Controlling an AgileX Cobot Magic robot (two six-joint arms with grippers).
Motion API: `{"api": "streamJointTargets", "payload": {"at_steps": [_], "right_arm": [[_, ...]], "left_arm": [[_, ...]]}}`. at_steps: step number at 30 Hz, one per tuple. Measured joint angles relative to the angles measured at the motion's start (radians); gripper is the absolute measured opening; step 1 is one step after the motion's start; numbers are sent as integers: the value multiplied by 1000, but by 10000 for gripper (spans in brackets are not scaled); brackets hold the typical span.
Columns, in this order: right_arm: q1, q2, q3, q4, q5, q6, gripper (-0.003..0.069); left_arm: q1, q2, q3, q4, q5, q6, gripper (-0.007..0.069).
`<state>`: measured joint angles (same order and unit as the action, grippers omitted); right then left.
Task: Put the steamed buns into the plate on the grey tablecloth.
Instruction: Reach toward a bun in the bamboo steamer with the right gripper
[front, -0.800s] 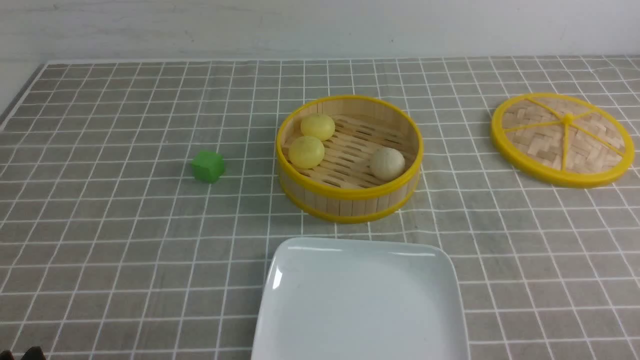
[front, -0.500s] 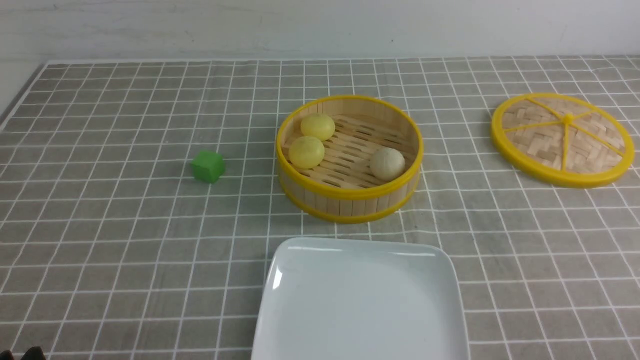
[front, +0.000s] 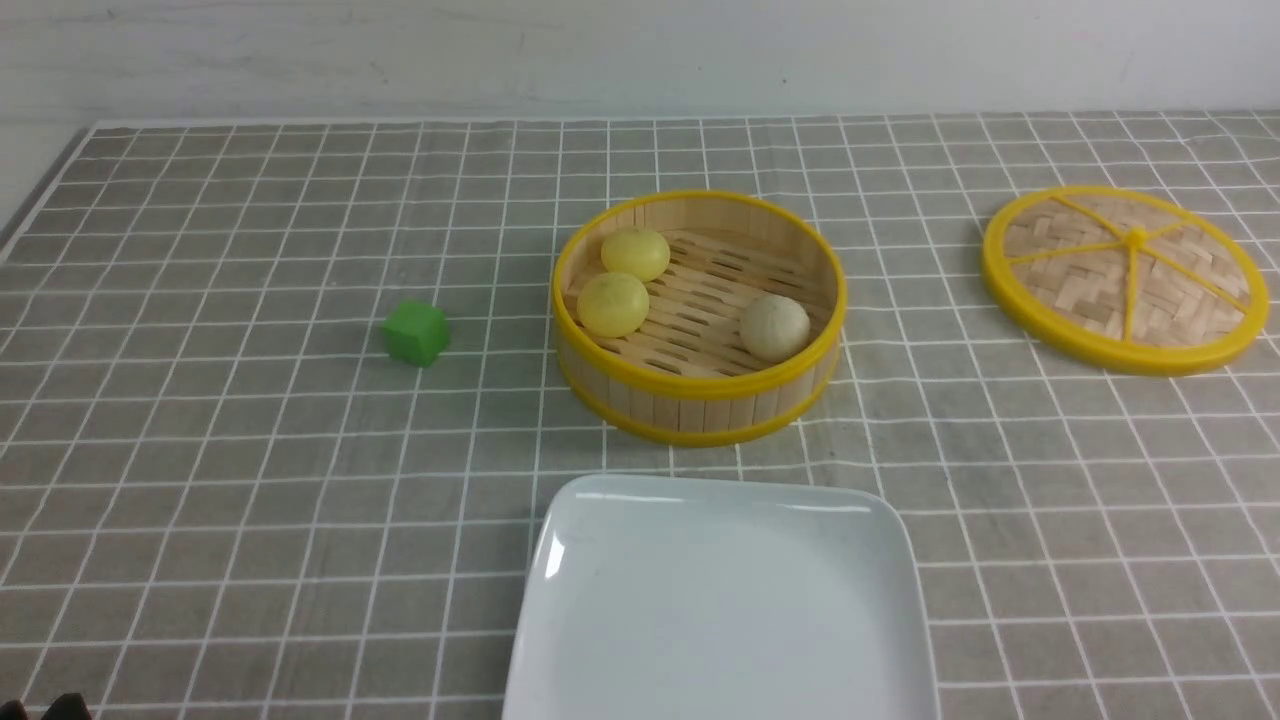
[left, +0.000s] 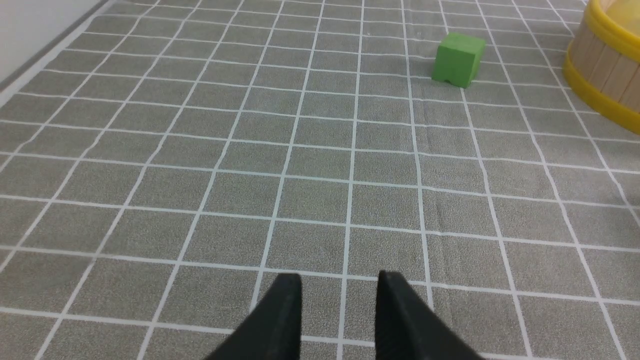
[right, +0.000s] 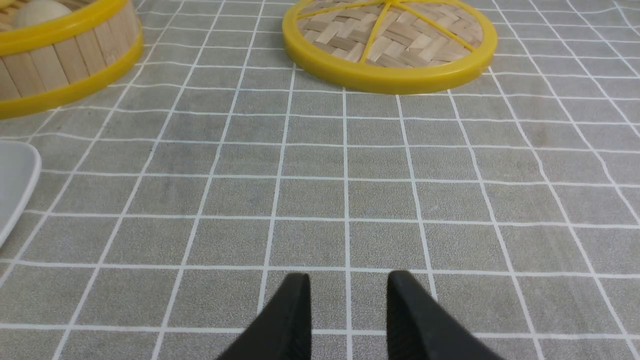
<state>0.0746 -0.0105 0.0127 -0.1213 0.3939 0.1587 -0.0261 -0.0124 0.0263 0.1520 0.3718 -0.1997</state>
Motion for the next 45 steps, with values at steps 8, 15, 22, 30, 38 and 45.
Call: {"api": "streamJointTargets", "payload": {"at_steps": [8, 15, 22, 30, 38, 45], "right_arm": [[0, 0, 0, 0, 0, 0, 239], [0, 0, 2, 226, -20, 177, 239], [0, 0, 10, 527, -39, 378, 239], [0, 15, -105, 536, -122, 235, 183], [0, 479, -590, 435, 325, -23, -10], [0, 1040, -796, 776, 668, -486, -3]], "left_arm": [[0, 0, 0, 0, 0, 0, 240], [0, 0, 0, 0, 0, 0, 240], [0, 0, 0, 0, 0, 0, 240], [0, 0, 0, 1, 0, 0, 240], [0, 0, 0, 1, 0, 0, 240], [0, 0, 0, 2, 0, 0, 240]]}}
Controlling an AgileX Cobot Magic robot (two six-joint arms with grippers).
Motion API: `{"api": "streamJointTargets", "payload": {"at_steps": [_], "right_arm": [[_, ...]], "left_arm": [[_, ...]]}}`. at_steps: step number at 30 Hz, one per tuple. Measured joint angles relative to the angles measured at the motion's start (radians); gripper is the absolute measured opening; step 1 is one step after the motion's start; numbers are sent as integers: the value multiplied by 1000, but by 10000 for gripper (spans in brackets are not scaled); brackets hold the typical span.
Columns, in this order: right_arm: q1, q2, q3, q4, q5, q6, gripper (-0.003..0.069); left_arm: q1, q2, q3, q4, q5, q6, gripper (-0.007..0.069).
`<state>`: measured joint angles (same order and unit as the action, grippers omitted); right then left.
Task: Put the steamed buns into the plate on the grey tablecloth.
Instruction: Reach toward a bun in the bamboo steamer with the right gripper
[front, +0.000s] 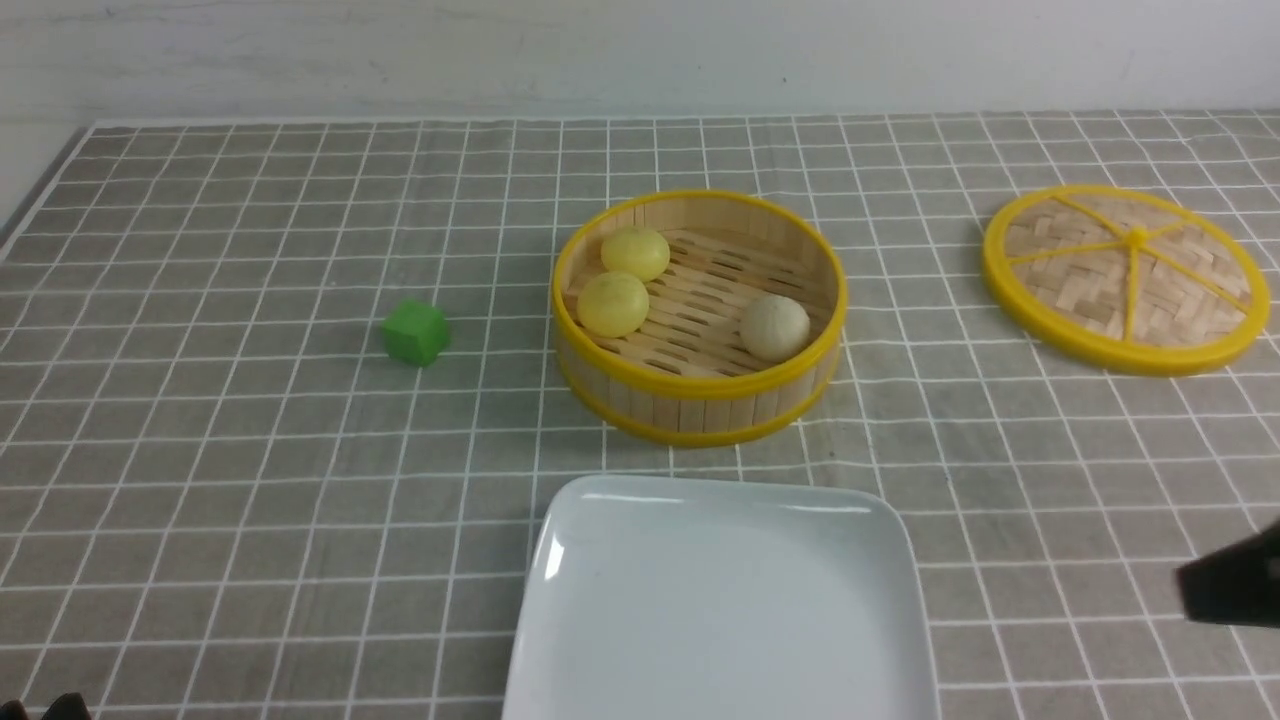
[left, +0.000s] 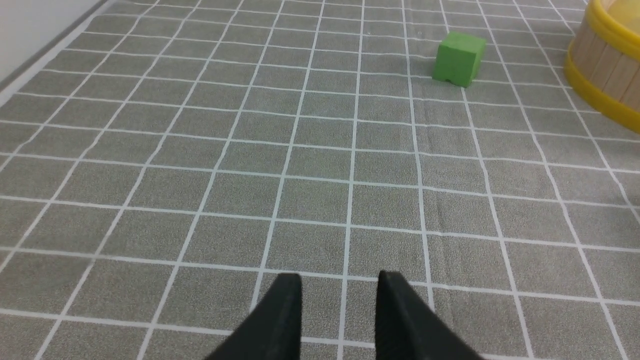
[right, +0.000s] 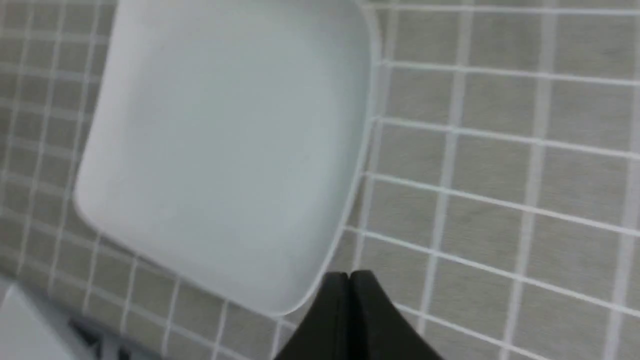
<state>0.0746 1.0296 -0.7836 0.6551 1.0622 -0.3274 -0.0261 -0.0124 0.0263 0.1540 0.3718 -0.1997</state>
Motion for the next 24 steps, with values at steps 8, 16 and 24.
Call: {"api": "streamJointTargets", "payload": {"at_steps": [8, 16, 24], "right_arm": [[93, 362, -266, 58, 18, -146, 0], [321, 622, -638, -329, 25, 156, 26], [378, 890, -987, -506, -21, 287, 213]], "left_arm": [[0, 0, 0, 1, 1, 0, 240], [0, 0, 0, 61, 5, 0, 240], [0, 0, 0, 149, 9, -4, 240]]}}
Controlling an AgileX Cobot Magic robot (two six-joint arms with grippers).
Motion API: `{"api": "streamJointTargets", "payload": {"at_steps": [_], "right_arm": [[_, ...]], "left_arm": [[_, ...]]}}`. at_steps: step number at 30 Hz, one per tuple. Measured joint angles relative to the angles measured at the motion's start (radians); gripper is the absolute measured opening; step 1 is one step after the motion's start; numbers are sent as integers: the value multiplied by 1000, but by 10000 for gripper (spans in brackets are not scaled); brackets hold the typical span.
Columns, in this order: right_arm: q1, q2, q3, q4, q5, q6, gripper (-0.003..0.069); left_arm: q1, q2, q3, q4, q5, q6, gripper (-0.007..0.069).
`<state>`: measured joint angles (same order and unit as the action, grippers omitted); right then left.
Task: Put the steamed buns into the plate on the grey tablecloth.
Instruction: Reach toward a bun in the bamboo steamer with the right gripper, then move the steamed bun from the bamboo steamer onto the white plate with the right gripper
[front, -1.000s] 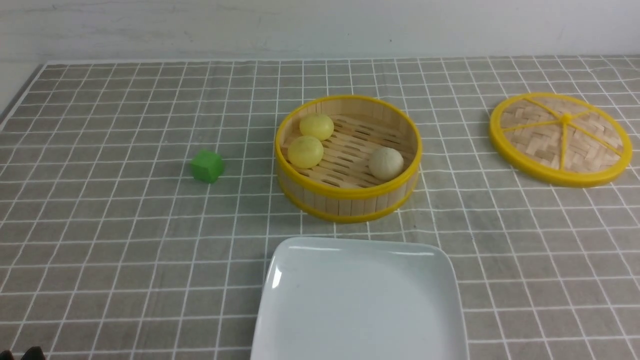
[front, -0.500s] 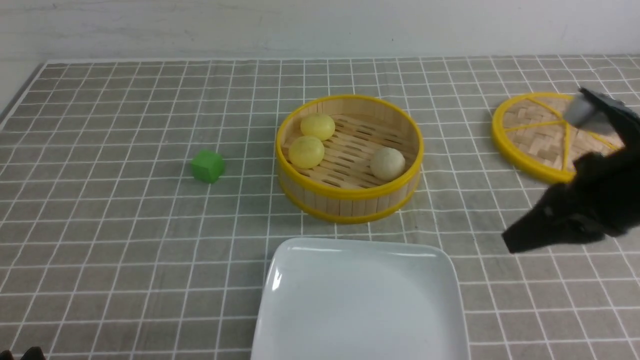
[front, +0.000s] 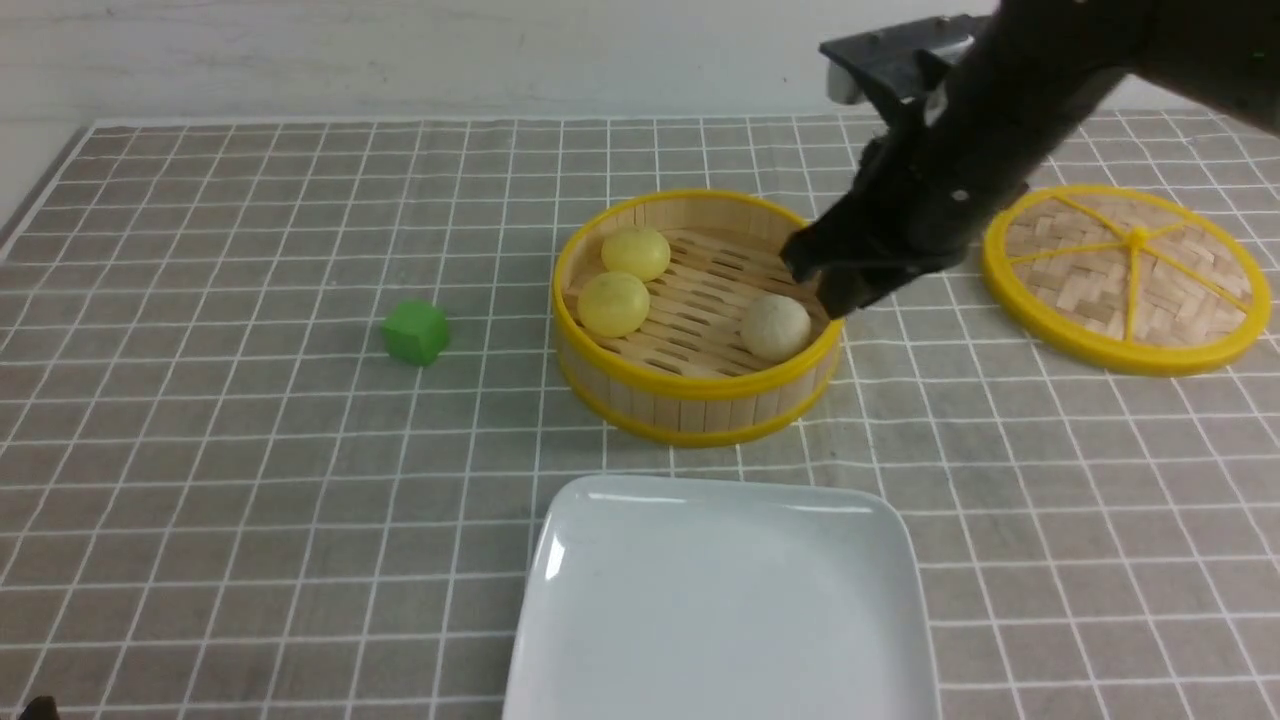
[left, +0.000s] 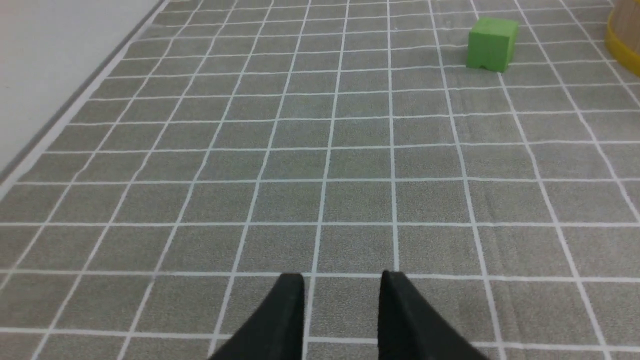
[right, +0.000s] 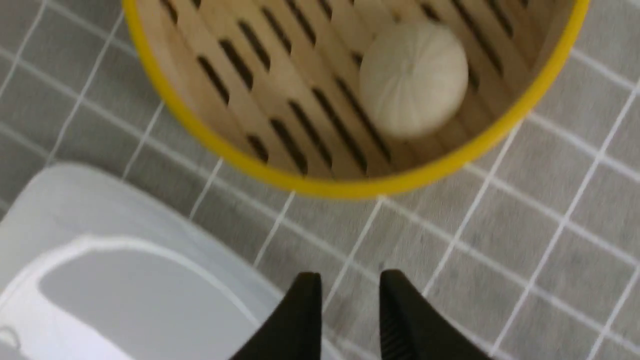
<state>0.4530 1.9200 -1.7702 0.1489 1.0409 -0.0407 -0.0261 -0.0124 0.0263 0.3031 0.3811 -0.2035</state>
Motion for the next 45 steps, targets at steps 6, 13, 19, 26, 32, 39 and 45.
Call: {"api": "streamJointTargets", "payload": {"at_steps": [6, 13, 19, 26, 32, 39, 45], "right_arm": [[0, 182, -162, -10, -21, 2, 391], [0, 288, -235, -57, -99, 2, 430], [0, 340, -239, -105, -130, 24, 336], [0, 358, -245, -109, -133, 29, 81], [0, 286, -294, -113, 29, 29, 21], [0, 0, -282, -99, 186, 41, 21], [66, -204, 42, 0, 198, 80, 22]], "left_arm": [[0, 0, 1, -224, -62, -277, 240], [0, 0, 2, -370, -117, -533, 240], [0, 0, 2, -377, -141, -590, 240], [0, 0, 3, -379, -197, -640, 240], [0, 0, -58, -399, -212, -632, 231], [0, 28, -275, -395, -44, -527, 187], [0, 190, -414, -401, 152, -430, 185]]}}
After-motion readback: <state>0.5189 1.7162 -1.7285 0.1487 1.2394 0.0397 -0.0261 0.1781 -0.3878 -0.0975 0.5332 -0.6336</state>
